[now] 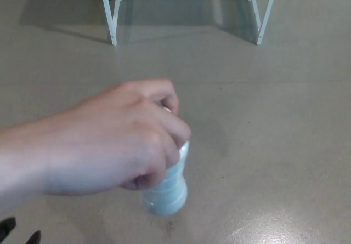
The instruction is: The robot picks up a bottle from a person using its left hand and walk towards the table in frontand put the bottle on the table.
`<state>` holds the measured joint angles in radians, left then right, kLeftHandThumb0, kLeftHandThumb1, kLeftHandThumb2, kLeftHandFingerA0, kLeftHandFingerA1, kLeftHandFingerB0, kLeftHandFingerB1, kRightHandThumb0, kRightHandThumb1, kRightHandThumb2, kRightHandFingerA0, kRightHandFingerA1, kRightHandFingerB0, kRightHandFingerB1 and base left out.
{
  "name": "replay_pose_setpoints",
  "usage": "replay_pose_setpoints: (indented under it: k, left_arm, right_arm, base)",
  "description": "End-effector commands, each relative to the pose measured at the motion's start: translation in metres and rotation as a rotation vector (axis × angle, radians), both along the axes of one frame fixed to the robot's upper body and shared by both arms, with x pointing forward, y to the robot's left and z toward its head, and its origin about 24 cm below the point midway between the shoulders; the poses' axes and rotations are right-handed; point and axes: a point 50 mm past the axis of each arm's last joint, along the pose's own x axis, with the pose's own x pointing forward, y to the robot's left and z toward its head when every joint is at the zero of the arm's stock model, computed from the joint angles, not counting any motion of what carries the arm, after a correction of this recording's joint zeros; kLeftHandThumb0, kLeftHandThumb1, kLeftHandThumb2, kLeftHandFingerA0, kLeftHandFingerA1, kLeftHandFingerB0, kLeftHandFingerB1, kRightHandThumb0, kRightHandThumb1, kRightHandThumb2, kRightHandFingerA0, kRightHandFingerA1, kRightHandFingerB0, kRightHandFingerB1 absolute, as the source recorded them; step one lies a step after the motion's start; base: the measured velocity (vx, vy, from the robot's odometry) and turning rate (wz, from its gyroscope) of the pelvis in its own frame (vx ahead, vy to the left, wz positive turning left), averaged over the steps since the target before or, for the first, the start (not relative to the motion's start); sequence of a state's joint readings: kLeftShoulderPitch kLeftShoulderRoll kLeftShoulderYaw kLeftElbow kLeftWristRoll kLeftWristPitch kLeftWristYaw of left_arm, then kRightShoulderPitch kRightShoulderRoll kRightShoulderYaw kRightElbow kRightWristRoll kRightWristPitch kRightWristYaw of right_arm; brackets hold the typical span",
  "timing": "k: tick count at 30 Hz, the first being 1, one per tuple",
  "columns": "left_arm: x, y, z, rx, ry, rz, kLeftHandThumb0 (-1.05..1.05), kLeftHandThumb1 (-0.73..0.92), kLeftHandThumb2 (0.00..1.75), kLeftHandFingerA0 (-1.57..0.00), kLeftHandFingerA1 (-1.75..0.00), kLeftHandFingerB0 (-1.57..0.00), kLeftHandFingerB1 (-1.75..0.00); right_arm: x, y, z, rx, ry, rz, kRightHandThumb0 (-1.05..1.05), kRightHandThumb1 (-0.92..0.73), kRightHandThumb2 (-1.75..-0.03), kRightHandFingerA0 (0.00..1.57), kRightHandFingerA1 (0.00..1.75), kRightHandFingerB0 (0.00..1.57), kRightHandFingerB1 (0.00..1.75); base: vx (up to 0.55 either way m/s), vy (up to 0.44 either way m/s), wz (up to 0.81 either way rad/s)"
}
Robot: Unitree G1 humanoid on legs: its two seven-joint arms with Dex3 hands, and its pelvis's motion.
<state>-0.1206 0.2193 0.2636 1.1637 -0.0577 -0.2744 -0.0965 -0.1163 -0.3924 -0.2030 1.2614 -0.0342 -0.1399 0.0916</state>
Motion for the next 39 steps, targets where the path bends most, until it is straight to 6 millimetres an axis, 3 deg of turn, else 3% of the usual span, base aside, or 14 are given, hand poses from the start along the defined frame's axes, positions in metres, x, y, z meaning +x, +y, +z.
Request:
replay_pose_setpoints:
  k: [1, 3, 4, 8, 9, 13, 15, 16, 17, 19, 20, 31, 32, 39]
  left_arm:
    - [0.023, -0.020, 0.041, -0.061, -0.400, -0.201, -0.56, 0.44, 0.79, 0.00, -0.20, 0.00, -0.24]
    - [0.025, -0.027, 0.053, -0.097, -0.469, -0.253, -0.56, 0.44, 0.79, 0.00, -0.20, 0.00, -0.24]
    - [0.032, -0.052, 0.094, -0.100, -0.603, -0.512, -0.73, 0.49, 0.78, 0.00, 0.00, 0.00, -0.08]
    - [0.030, -0.057, 0.100, -0.109, -0.611, -0.543, -0.73, 0.49, 0.78, 0.00, 0.00, 0.00, -0.08]
    - [0.033, -0.093, 0.147, -0.083, -0.729, -0.804, -0.60, 0.59, 0.58, 0.00, 0.00, 0.00, 0.00]
    - [0.031, -0.098, 0.153, -0.086, -0.736, -0.833, -0.60, 0.59, 0.58, 0.00, 0.00, 0.00, 0.00]
    - [0.028, -0.127, 0.183, -0.085, -0.751, -1.020, -0.66, 0.57, 0.58, 0.00, 0.00, 0.00, 0.00]
    - [0.027, -0.129, 0.184, -0.077, -0.747, -1.044, -0.69, 0.49, 0.71, 0.00, 0.00, 0.00, 0.00]
    - [0.026, -0.132, 0.185, -0.070, -0.735, -1.075, -0.69, 0.58, 0.58, 0.00, 0.00, 0.00, 0.00]
    - [0.024, -0.137, 0.187, -0.063, -0.712, -1.131, -0.67, 0.58, 0.58, 0.00, 0.00, 0.00, 0.00]
    - [0.022, -0.140, 0.188, -0.067, -0.702, -1.161, -0.75, 0.48, 0.72, 0.00, 0.00, 0.00, 0.00]
    - [0.016, -0.153, 0.193, -0.065, -0.629, -1.261, -0.79, 0.46, 0.72, 0.00, 0.00, 0.00, 0.00]
    - [0.018, -0.157, 0.194, -0.056, -0.639, -1.258, -1.03, 0.55, 0.79, 0.00, 0.00, 0.00, -0.01]
    - [0.021, -0.173, 0.208, -0.020, -0.650, -1.286, -0.99, 0.50, 0.74, 0.00, 0.00, 0.00, 0.00]
  right_arm:
    - [-0.001, -0.005, 0.003, -0.028, 0.016, 0.006, -0.26, -0.60, -0.58, 0.65, 0.42, 0.47, 0.37]
    - [0.000, -0.005, 0.003, -0.025, 0.017, 0.007, -0.26, -0.60, -0.58, 0.65, 0.42, 0.47, 0.37]
    - [0.004, -0.003, 0.003, -0.033, 0.022, 0.023, -0.26, -0.61, -0.58, 0.65, 0.42, 0.46, 0.37]
    - [0.004, -0.003, 0.003, -0.034, 0.023, 0.025, -0.26, -0.61, -0.58, 0.65, 0.42, 0.46, 0.37]
    - [0.004, -0.002, 0.002, -0.040, 0.042, 0.034, -0.27, -0.62, -0.59, 0.67, 0.42, 0.48, 0.37]
    - [0.004, -0.002, 0.002, -0.041, 0.044, 0.035, -0.27, -0.62, -0.59, 0.67, 0.42, 0.48, 0.37]
    - [0.003, 0.000, 0.001, -0.039, 0.044, 0.041, -0.26, -0.60, -0.58, 0.67, 0.43, 0.48, 0.37]
    - [0.003, 0.000, 0.000, -0.040, 0.047, 0.042, -0.26, -0.61, -0.58, 0.67, 0.42, 0.48, 0.37]
    - [0.003, 0.000, 0.000, -0.040, 0.048, 0.044, -0.25, -0.61, -0.58, 0.66, 0.42, 0.48, 0.37]
    - [0.005, 0.000, 0.001, -0.044, 0.053, 0.058, -0.26, -0.61, -0.58, 0.66, 0.42, 0.48, 0.37]
    - [0.005, 0.000, 0.001, -0.047, 0.057, 0.067, -0.27, -0.61, -0.59, 0.68, 0.42, 0.48, 0.37]
    - [0.008, 0.000, 0.002, -0.054, 0.059, 0.097, -0.27, -0.62, -0.59, 0.71, 0.43, 0.49, 0.37]
    - [0.008, 0.001, 0.002, -0.055, 0.064, 0.106, -0.27, -0.63, -0.59, 0.70, 0.42, 0.49, 0.37]
    - [0.009, 0.001, 0.002, -0.048, 0.068, 0.101, -0.28, -0.62, -0.59, 0.70, 0.43, 0.50, 0.37]
  base:
    - [0.00, 0.000, 0.00]
    - [0.00, 0.000, 0.00]
    - [0.00, 0.000, 0.00]
    - [0.00, 0.000, 0.00]
    - [0.00, 0.000, 0.00]
    - [0.00, 0.000, 0.00]
    - [0.00, 0.000, 0.00]
    - [0.00, 0.000, 0.00]
    - [0.00, 0.000, 0.00]
    - [0.00, 0.000, 0.00]
    - [0.00, 0.000, 0.00]
    - [0.00, 0.000, 0.00]
    - [0.00, 0.000, 0.00]
    - [0.00, 0.000, 0.00]
